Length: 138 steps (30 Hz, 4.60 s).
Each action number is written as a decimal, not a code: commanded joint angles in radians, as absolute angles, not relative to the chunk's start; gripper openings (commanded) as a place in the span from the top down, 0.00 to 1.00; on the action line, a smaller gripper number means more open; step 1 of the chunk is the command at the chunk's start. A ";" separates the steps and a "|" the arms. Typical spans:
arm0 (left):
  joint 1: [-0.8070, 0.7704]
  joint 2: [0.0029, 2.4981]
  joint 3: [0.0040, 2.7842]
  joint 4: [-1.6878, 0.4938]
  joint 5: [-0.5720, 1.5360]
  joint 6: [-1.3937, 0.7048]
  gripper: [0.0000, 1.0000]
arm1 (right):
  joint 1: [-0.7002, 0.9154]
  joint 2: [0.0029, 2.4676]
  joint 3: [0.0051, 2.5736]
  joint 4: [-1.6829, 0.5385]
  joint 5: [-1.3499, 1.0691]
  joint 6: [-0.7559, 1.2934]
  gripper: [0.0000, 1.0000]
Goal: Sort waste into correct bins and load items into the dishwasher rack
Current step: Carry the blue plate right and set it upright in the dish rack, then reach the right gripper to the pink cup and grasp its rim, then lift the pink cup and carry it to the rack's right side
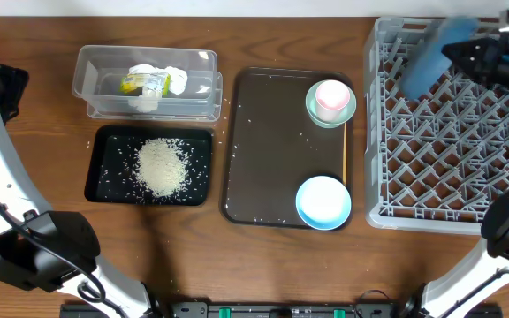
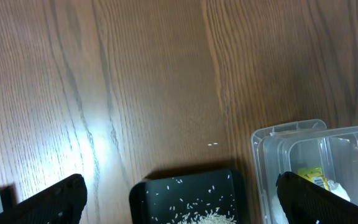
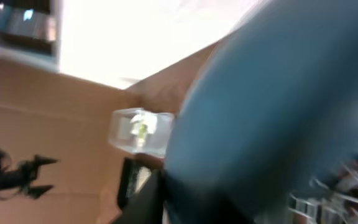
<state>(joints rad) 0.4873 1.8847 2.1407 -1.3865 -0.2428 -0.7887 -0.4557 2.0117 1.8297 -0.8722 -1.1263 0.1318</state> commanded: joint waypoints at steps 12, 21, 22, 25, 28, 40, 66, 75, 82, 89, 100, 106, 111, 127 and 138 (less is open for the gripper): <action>0.488 1.891 2.143 -1.390 -0.255 -0.791 0.00 | -0.484 1.877 1.825 -0.982 -0.524 0.216 0.56; 0.488 1.891 2.143 -1.390 -0.255 -0.791 0.00 | -0.481 1.713 1.825 -0.989 -0.471 0.270 0.01; 0.488 1.891 2.143 -1.390 -0.255 -0.791 0.00 | -0.477 1.695 1.825 -0.991 -0.471 0.270 0.01; 0.488 1.891 2.143 -1.390 -0.255 -0.791 0.00 | -0.455 1.658 1.825 -0.992 -0.470 0.269 0.01; 0.488 1.891 2.143 -1.390 -0.255 -0.791 0.00 | -0.420 1.630 1.825 -0.979 -0.471 0.269 0.01; 0.488 1.891 2.143 -1.390 -0.255 -0.791 0.00 | -0.159 1.642 1.802 -0.965 -0.475 0.232 0.01; 0.488 1.891 2.143 -1.390 -0.255 -0.791 0.00 | 0.423 2.052 1.802 -0.825 0.130 0.300 0.31; 0.488 1.891 2.143 -1.390 -0.255 -0.791 0.01 | 0.423 2.116 1.802 -0.849 0.136 0.321 0.45; 0.488 1.891 2.143 -1.390 -0.255 -0.791 0.00 | 0.423 2.127 1.802 -0.842 0.151 0.321 0.50; 0.488 1.891 2.143 -1.390 -0.255 -0.791 0.00 | 0.419 2.132 1.771 -0.826 0.233 0.318 0.50; 0.488 1.891 2.143 -1.390 -0.255 -0.791 0.00 | 0.420 2.148 1.768 -0.826 0.197 0.319 0.54; 0.488 1.891 2.143 -1.390 -0.255 -0.791 0.00 | 0.420 2.159 1.767 -0.831 0.196 0.322 0.56; 0.488 1.891 2.143 -1.390 -0.255 -0.791 0.00 | 0.420 2.159 1.767 -0.833 0.176 0.321 0.63; 0.488 1.891 2.143 -1.390 -0.255 -0.791 0.00 | 0.418 2.031 1.777 -0.831 0.176 0.321 0.99; 0.488 1.891 2.143 -1.390 -0.255 -0.791 0.00 | 0.319 1.769 1.777 -0.843 0.174 0.279 0.99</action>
